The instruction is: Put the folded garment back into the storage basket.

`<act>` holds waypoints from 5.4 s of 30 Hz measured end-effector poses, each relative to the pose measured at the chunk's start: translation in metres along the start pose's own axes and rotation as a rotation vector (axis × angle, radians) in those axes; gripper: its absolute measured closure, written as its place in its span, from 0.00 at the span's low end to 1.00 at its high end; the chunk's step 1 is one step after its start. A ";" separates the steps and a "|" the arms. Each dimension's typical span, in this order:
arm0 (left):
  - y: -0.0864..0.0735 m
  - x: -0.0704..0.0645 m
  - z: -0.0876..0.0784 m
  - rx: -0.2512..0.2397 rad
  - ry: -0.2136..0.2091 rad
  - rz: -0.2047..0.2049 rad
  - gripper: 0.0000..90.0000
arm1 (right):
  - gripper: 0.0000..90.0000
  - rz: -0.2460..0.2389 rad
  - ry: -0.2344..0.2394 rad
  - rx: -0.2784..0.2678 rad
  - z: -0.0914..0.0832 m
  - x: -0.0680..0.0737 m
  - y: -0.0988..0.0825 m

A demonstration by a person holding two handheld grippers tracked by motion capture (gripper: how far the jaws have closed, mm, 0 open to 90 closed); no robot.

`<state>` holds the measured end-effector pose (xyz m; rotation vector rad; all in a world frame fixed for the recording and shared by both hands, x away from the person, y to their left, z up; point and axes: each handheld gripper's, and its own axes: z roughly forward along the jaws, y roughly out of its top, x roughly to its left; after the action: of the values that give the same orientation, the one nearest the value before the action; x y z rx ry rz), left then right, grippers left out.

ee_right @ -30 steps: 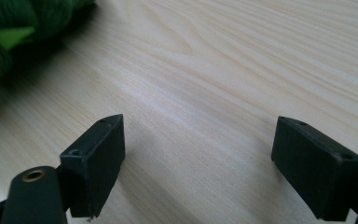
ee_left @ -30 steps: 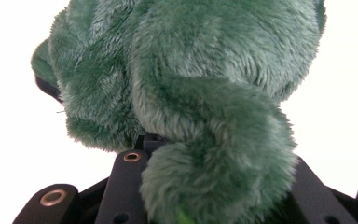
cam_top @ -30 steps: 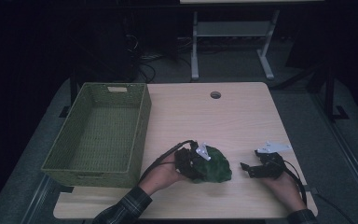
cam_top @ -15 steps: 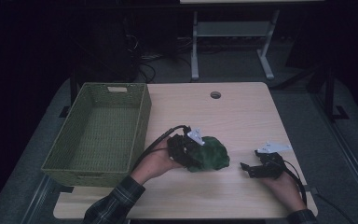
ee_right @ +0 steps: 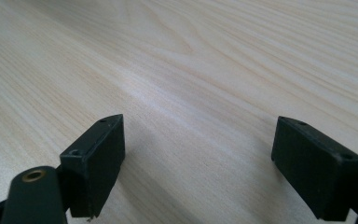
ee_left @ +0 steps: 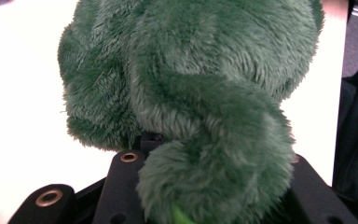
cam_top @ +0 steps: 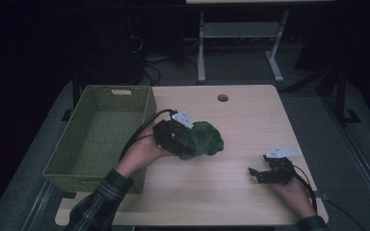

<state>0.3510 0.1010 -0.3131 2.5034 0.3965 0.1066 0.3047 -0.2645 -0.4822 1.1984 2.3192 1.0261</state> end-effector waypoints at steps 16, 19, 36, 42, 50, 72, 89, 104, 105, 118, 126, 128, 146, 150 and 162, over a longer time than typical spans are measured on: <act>-0.048 0.036 -0.064 -0.034 0.160 -0.140 0.68 | 0.18 0.000 -0.001 -0.001 0.000 0.000 0.000; -0.058 0.042 -0.075 -0.038 0.200 -0.172 0.68 | 0.18 0.002 -0.003 0.000 0.000 0.000 0.000; -0.131 0.072 -0.103 -0.009 0.378 -0.379 0.68 | 0.10 0.006 -0.009 0.014 0.002 0.000 0.001; -0.166 0.084 -0.086 0.043 0.412 -0.452 0.68 | 0.10 0.005 -0.008 0.014 0.002 0.000 0.001; -0.198 0.091 -0.066 0.100 0.425 -0.524 0.68 | 0.10 0.006 -0.008 0.014 0.002 0.000 0.001; -0.218 0.099 -0.044 0.135 0.379 -0.572 0.34 | 0.10 0.005 -0.008 0.014 0.002 0.000 0.001; -0.198 0.091 -0.084 -0.001 0.387 -0.571 0.17 | 0.10 0.005 -0.008 0.014 0.002 0.000 0.001; -0.131 0.058 -0.091 -0.151 0.340 -0.457 0.18 | 0.10 0.006 -0.008 0.015 0.002 0.000 0.001; -0.126 0.055 -0.089 -0.158 0.334 -0.447 0.18 | 0.10 0.007 -0.008 0.014 0.002 0.000 0.001; -0.072 0.012 -0.040 -0.221 0.238 -0.344 0.18 | 0.10 0.007 -0.010 0.015 0.002 0.000 0.001; -0.058 -0.010 -0.009 -0.252 0.199 -0.302 0.18 | 0.10 0.007 -0.011 0.015 0.002 0.000 0.001; -0.057 -0.017 0.003 -0.248 0.195 -0.280 0.18 | 0.10 0.007 -0.011 0.015 0.002 0.000 0.001; -0.087 -0.044 0.099 -0.163 0.173 -0.240 0.17 | 0.10 0.007 -0.011 0.016 0.002 0.000 0.000; -0.096 -0.040 0.116 -0.113 0.199 -0.234 0.17 | 0.10 0.007 -0.011 0.016 0.002 0.000 0.000; -0.108 -0.039 0.126 -0.186 0.214 -0.224 0.14 | 0.10 0.007 -0.011 0.016 0.002 0.000 0.000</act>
<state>0.3070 0.1043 -0.4778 2.2544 0.7176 0.3089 0.3058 -0.2635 -0.4830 1.2166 2.3202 1.0029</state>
